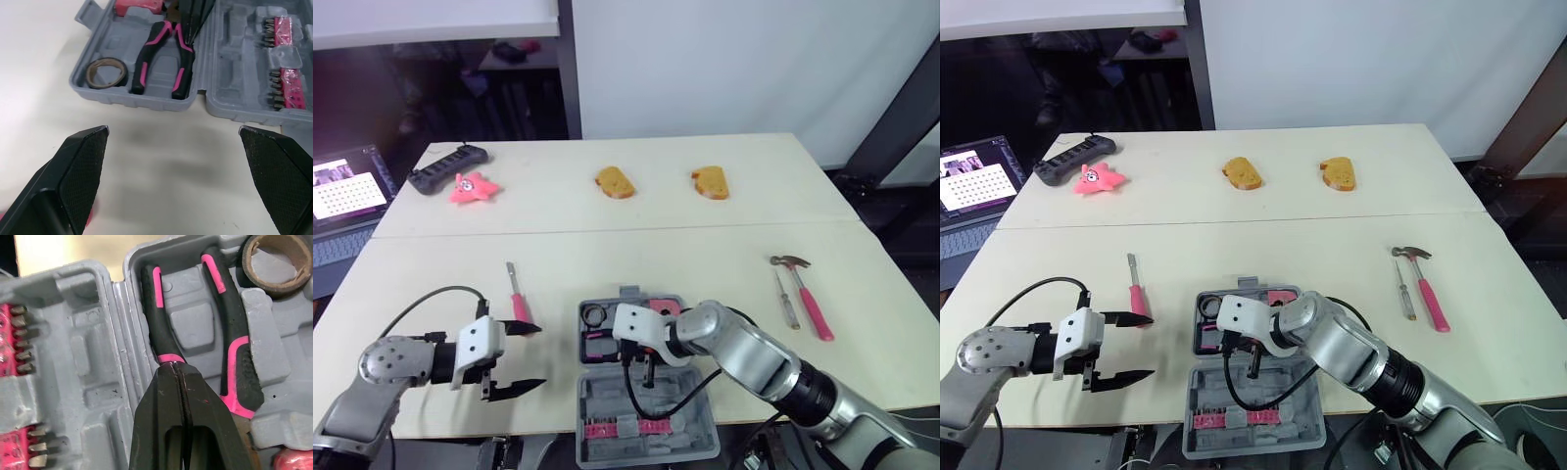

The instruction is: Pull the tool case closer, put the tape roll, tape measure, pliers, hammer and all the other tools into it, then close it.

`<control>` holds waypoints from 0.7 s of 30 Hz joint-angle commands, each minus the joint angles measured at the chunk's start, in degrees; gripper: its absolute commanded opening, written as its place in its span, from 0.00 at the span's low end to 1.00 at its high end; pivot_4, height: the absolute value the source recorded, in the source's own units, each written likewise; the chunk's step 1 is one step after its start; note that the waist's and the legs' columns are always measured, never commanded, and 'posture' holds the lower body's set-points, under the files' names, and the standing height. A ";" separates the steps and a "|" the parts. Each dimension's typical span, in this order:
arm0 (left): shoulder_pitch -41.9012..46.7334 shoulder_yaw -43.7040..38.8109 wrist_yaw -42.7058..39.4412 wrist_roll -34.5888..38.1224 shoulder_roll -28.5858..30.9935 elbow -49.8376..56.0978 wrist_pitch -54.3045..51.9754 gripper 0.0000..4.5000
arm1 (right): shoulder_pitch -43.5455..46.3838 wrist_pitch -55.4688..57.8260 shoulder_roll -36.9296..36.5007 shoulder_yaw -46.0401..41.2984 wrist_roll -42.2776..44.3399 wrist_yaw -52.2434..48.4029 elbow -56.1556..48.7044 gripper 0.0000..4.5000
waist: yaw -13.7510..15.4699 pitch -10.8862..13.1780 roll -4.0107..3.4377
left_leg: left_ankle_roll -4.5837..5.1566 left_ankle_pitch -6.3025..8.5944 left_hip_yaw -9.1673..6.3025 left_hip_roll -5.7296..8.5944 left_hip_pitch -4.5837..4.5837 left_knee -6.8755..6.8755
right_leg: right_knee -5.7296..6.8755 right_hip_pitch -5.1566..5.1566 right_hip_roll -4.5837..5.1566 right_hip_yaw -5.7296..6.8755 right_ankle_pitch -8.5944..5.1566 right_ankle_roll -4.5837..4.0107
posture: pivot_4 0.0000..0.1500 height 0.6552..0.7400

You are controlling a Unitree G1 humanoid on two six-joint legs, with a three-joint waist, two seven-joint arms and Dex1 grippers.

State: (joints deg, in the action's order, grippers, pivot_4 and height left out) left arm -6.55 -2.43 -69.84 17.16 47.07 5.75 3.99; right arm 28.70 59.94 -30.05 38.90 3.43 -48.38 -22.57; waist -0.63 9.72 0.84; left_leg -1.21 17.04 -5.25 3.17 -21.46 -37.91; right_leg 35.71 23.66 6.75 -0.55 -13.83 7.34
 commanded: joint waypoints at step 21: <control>9.58 14.94 -0.11 -8.53 -5.66 -6.38 -1.81 0.01 | -19.37 -21.84 -26.23 -16.48 1.43 -9.65 -5.27 0.00 | -0.01 0.37 -0.19 | 0.06 0.03 0.13 -0.01 -0.05 0.08 | -0.35 -0.06 -0.01 0.03 0.01 0.02 | 1.00 1.00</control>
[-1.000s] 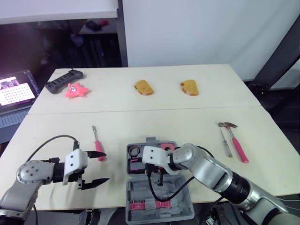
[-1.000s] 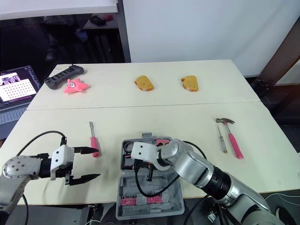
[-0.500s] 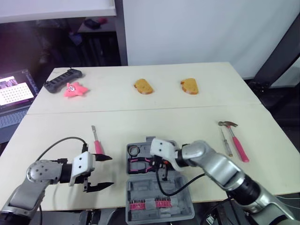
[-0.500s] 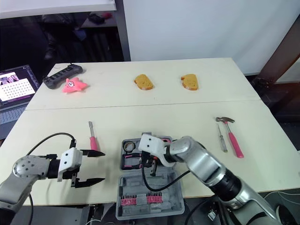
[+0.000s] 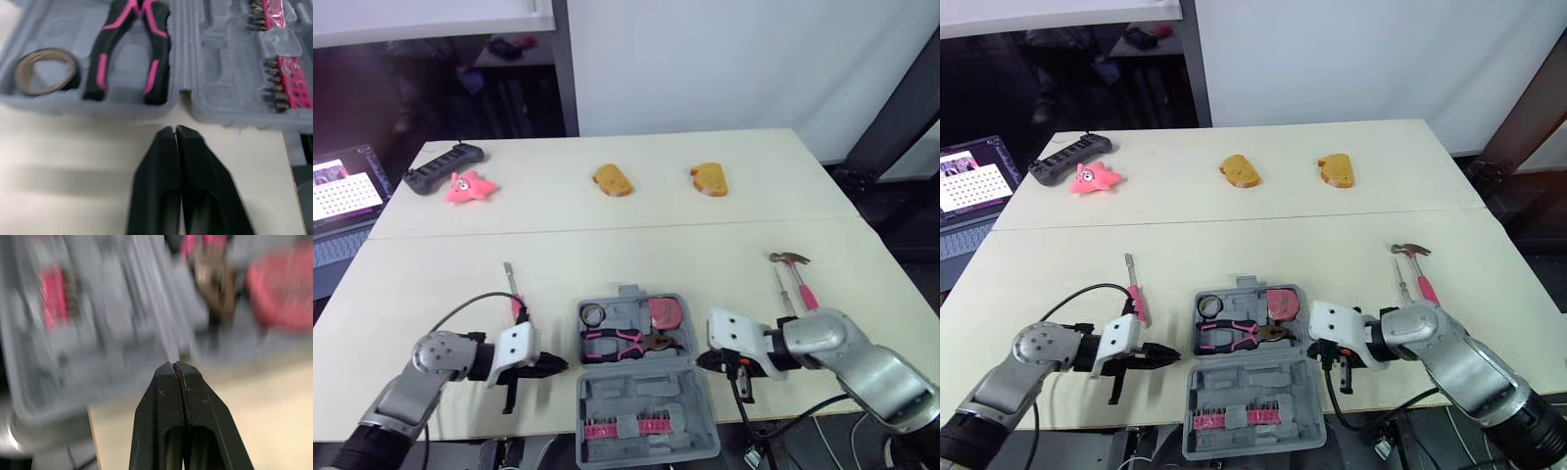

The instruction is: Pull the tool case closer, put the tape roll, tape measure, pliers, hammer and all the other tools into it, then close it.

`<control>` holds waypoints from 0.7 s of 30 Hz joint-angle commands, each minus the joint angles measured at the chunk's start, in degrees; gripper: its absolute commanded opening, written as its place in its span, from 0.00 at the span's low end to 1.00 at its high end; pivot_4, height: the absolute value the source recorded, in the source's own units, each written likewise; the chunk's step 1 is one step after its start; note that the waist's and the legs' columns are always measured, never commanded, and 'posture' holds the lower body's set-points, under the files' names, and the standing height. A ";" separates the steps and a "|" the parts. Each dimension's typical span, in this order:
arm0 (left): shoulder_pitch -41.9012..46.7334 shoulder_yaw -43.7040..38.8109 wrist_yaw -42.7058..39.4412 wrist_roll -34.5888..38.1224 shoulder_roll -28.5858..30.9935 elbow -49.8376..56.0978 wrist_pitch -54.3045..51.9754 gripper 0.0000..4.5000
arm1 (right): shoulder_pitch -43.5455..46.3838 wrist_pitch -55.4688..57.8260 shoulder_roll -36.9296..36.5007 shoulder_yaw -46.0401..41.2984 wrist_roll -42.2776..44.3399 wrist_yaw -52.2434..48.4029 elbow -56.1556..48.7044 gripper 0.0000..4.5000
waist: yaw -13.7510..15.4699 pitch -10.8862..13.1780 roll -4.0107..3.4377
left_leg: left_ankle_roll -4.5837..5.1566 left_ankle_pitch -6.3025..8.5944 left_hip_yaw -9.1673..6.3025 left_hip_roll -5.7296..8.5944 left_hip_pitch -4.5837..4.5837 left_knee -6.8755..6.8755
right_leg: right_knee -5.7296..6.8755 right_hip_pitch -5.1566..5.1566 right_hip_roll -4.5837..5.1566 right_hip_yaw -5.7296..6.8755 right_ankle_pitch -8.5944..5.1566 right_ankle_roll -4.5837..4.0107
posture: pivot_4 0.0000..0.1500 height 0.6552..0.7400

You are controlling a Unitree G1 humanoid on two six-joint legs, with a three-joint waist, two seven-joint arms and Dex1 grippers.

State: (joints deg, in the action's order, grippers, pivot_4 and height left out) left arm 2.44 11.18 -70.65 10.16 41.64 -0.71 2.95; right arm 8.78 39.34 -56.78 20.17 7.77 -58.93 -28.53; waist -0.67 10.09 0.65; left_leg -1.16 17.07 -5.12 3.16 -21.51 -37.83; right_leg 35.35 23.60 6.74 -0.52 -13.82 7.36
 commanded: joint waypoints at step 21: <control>11.79 5.61 6.66 -9.42 -10.09 -15.53 2.96 0.01 | 10.66 -2.50 10.22 6.95 -10.89 1.35 6.83 0.00 | 1.43 -0.05 -0.17 | -0.02 -0.02 -0.05 0.05 0.11 -0.17 | 0.00 -0.22 0.02 0.00 0.07 0.05 | 1.00 1.00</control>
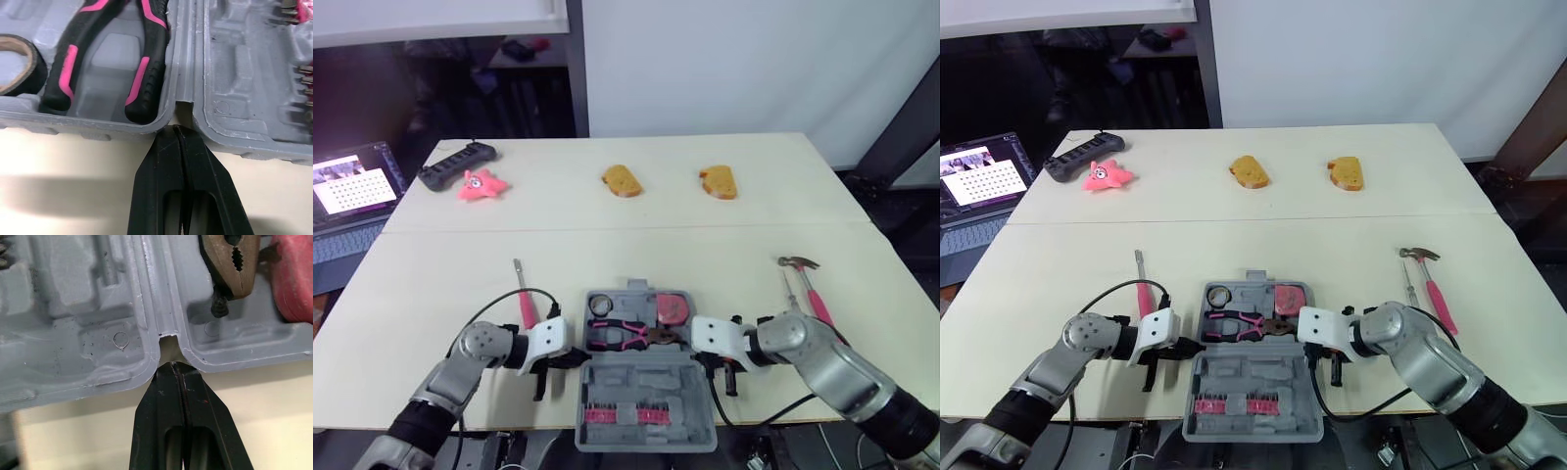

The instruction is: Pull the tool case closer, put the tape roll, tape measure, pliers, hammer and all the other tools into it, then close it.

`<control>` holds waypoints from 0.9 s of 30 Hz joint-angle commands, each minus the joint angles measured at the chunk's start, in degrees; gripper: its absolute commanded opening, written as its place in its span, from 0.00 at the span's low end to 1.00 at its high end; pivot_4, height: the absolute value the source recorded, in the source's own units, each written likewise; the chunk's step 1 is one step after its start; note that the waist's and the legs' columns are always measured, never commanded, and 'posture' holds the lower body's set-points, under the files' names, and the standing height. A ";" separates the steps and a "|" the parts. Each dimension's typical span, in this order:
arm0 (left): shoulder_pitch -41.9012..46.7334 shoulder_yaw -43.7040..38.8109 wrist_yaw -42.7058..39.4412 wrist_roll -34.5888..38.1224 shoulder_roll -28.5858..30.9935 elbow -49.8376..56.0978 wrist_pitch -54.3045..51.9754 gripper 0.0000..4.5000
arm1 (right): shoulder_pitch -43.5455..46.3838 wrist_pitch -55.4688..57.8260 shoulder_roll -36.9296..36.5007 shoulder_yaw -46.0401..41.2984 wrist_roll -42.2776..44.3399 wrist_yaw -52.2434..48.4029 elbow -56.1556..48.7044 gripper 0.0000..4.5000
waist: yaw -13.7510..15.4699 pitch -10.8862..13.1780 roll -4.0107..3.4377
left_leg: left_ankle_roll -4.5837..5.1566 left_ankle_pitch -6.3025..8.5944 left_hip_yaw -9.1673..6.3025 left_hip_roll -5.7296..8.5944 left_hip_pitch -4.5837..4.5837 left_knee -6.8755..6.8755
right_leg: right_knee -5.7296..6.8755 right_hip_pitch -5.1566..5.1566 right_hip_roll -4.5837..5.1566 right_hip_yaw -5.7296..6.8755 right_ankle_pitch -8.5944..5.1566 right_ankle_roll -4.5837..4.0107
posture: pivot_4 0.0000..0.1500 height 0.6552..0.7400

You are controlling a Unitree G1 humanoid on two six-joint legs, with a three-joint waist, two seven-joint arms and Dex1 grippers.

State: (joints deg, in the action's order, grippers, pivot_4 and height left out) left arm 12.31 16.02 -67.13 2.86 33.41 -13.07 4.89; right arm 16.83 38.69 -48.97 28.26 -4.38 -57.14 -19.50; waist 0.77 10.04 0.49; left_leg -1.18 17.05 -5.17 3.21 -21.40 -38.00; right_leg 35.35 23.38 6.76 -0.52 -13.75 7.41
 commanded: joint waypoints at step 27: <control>17.19 -0.77 5.79 -5.24 -9.26 -24.94 9.66 0.01 | 11.65 -4.26 10.38 -5.05 -2.63 5.70 16.39 0.00 | -0.17 -0.01 -0.02 | -0.04 -0.03 0.05 0.15 -0.05 -0.02 | 0.05 0.04 -0.03 0.03 0.12 0.20 | 1.00 1.00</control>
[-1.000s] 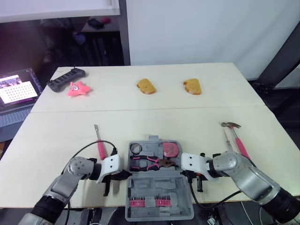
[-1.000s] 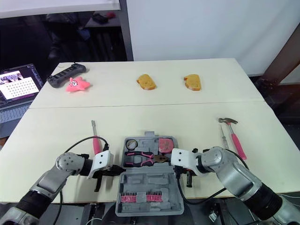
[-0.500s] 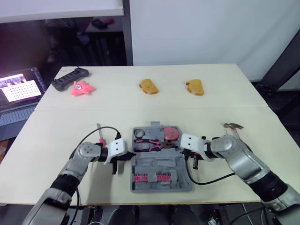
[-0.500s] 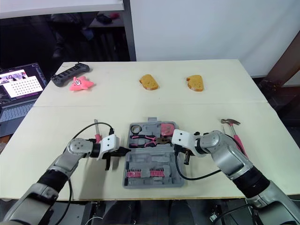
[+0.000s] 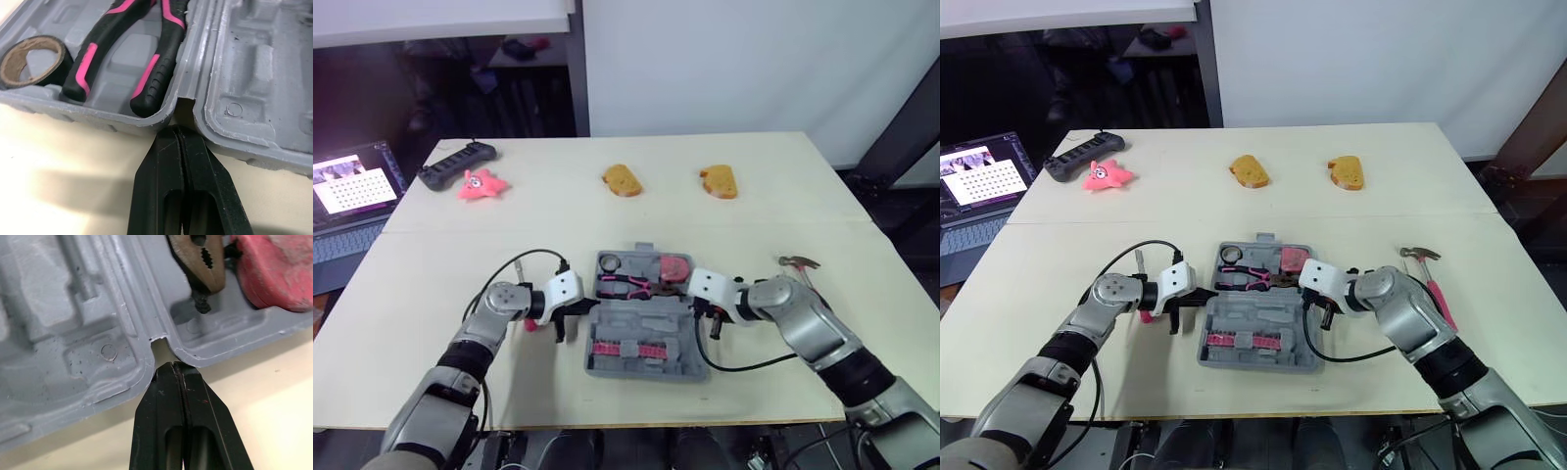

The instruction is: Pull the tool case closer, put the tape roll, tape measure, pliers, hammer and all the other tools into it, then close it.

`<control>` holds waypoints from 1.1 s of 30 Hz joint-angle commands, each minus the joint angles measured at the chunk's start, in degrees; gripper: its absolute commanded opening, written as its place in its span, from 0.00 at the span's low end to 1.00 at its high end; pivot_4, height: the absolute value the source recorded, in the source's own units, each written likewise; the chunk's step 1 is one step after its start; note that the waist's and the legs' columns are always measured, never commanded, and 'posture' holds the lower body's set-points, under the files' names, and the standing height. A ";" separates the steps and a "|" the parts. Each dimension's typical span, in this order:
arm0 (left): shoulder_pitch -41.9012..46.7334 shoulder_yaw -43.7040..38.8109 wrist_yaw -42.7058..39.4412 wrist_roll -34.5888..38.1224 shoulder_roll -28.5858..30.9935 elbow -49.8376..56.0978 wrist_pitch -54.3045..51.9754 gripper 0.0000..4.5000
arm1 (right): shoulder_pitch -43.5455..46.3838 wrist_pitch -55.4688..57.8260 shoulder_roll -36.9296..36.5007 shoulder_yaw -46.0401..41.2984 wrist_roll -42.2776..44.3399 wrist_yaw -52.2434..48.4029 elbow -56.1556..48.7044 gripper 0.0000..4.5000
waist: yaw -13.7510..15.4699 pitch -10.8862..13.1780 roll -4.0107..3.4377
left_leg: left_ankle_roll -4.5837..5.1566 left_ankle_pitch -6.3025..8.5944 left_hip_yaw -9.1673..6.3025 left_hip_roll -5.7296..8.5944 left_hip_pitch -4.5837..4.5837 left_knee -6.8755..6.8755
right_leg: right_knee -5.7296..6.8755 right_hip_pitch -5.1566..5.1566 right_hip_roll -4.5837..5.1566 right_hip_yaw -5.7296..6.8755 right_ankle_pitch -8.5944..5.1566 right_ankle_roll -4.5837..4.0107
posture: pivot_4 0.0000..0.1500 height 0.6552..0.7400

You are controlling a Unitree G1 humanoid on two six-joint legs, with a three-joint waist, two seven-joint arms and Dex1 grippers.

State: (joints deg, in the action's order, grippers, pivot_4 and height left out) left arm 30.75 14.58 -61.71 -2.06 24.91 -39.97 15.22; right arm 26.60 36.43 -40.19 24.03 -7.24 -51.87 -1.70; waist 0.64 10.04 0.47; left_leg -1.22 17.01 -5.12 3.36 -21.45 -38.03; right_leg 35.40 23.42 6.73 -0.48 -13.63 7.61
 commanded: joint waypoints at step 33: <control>-11.84 0.56 -1.93 1.13 2.64 15.98 -7.87 0.01 | -3.49 6.42 3.46 1.48 0.93 -0.92 -11.74 0.00 | -1.37 -0.01 -0.01 | 0.06 0.05 -0.06 -0.06 0.01 0.08 | -0.02 0.06 -0.02 -0.05 0.00 0.01 | 1.00 1.00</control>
State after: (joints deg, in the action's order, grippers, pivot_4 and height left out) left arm 20.48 12.48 -62.26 -0.57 28.33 -24.91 7.94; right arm 23.08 43.53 -38.57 24.19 -7.76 -52.03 -9.56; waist -0.73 10.03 0.46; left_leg -1.16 17.06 -5.19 3.31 -21.44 -37.95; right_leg 35.38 23.48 6.72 -0.53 -13.64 7.61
